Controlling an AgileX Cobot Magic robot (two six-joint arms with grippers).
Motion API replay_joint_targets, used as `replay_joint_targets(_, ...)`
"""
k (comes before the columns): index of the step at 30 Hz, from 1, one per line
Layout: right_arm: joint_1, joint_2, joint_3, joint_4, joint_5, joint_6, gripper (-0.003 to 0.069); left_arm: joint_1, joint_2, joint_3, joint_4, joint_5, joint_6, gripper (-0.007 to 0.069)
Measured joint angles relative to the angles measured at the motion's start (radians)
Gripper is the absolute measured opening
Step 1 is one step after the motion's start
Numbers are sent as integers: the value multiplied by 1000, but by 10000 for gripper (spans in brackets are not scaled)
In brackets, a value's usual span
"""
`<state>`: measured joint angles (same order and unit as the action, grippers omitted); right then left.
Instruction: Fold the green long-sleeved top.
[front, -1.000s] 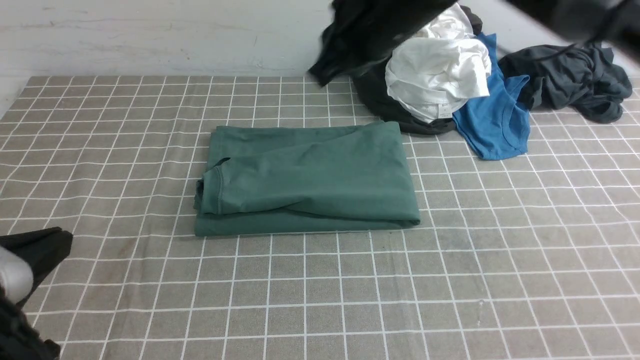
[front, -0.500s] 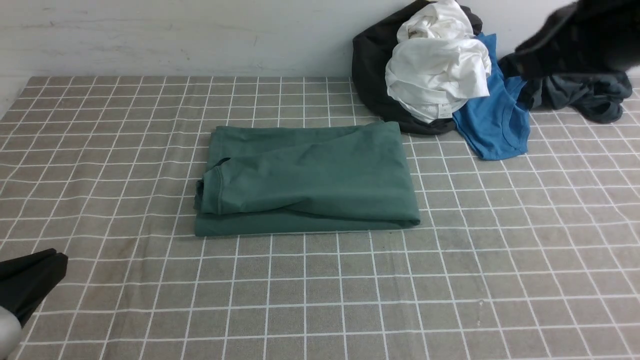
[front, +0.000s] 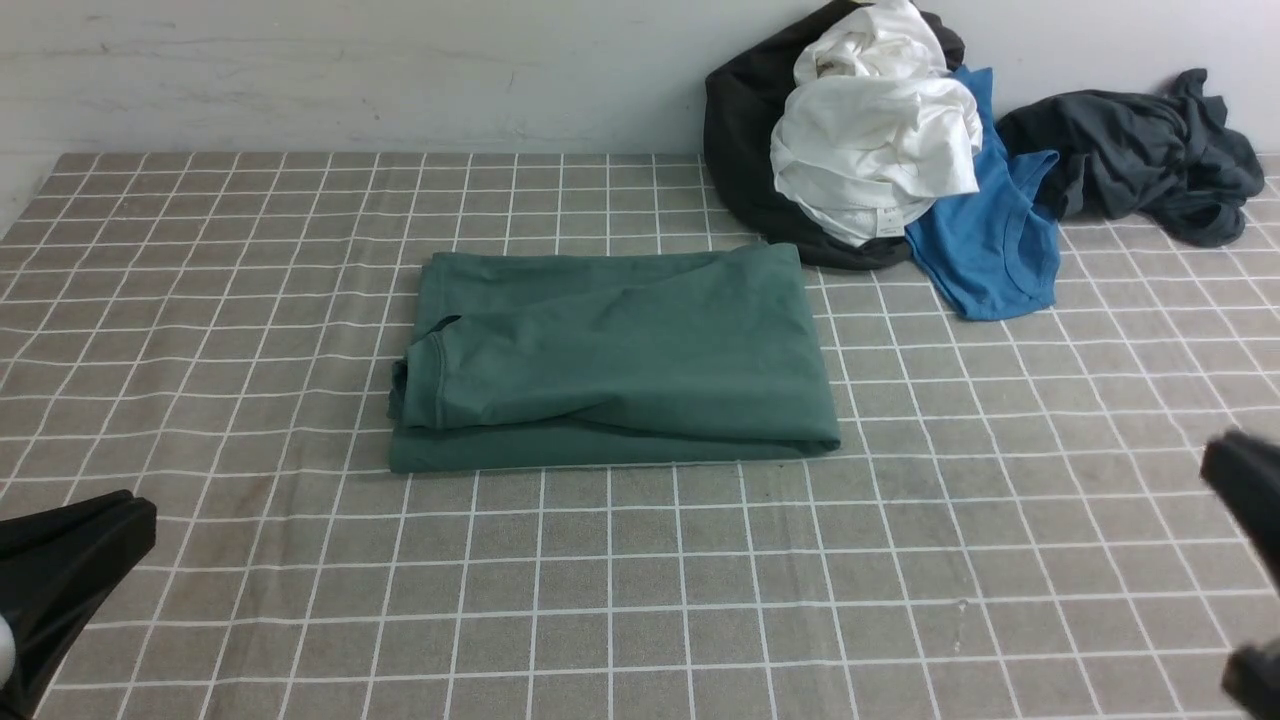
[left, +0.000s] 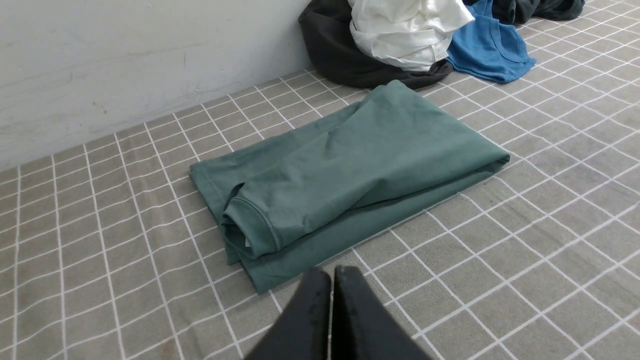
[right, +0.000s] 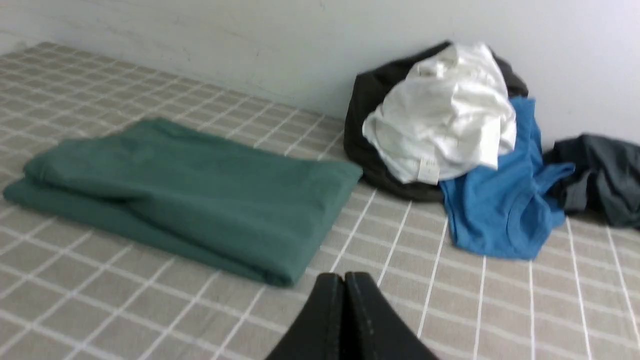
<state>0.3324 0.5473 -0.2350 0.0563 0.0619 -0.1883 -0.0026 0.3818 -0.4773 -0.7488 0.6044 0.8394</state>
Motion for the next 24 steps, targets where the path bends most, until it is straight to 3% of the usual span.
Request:
replay_joint_targets(5, 0, -36, 209, 0, -3, 0, -14, 0, 0, 0, -1, 0, -1, -7)
replay_joint_targets(15, -13, -91, 262, -20, 95, 28, -14, 0, -2, 0, -1, 0, -1, -7)
replay_joint_targets(24, -265, -522, 262, -29, 268, 152, -14, 0, -2, 0, -24, 1, -1, -7)
